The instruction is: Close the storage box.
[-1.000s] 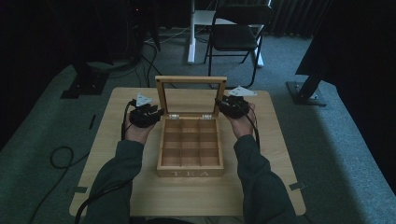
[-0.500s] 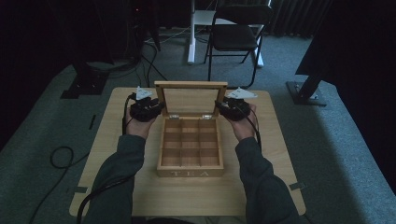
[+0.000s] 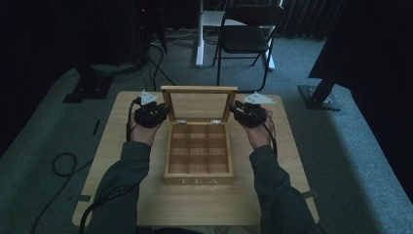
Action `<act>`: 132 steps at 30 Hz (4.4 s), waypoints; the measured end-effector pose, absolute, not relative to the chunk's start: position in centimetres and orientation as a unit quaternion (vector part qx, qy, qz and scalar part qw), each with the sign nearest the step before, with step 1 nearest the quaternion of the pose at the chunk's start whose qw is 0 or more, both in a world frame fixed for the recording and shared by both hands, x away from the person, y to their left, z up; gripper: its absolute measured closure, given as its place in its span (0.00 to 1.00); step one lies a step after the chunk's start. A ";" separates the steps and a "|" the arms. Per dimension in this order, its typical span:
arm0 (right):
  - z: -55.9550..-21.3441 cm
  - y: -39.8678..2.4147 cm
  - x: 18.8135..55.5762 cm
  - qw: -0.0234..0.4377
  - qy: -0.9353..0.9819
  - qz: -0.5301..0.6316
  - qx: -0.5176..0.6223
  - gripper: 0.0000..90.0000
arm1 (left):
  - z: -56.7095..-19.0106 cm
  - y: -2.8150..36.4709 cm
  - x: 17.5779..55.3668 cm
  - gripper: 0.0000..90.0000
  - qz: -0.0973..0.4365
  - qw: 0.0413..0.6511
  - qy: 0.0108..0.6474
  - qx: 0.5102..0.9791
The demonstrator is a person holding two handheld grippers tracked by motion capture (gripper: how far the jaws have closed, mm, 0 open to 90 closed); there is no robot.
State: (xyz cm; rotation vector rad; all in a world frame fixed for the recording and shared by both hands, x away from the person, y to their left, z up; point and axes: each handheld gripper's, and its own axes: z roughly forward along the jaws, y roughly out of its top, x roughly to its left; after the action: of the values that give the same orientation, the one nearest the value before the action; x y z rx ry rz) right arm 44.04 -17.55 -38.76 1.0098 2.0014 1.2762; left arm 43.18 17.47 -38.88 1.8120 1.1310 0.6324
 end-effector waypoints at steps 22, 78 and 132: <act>-37.8 -17.5 42.7 0.279 0.742 0.484 0.371 0.83 | -37.8 17.8 41.9 0.80 0.264 0.450 0.437 0.733; -38.4 -17.9 39.1 0.260 0.743 0.492 0.372 0.81 | -38.9 18.2 38.5 0.80 0.254 0.470 0.430 0.728; -39.9 -17.5 36.1 0.275 0.748 0.475 0.373 0.81 | -40.2 18.4 35.8 0.79 0.243 0.473 0.427 0.731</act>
State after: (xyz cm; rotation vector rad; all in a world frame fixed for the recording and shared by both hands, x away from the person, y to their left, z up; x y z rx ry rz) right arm 36.12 -17.53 -39.88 1.0020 2.0106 1.2761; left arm 35.83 18.37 -40.18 1.7903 1.0455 0.5952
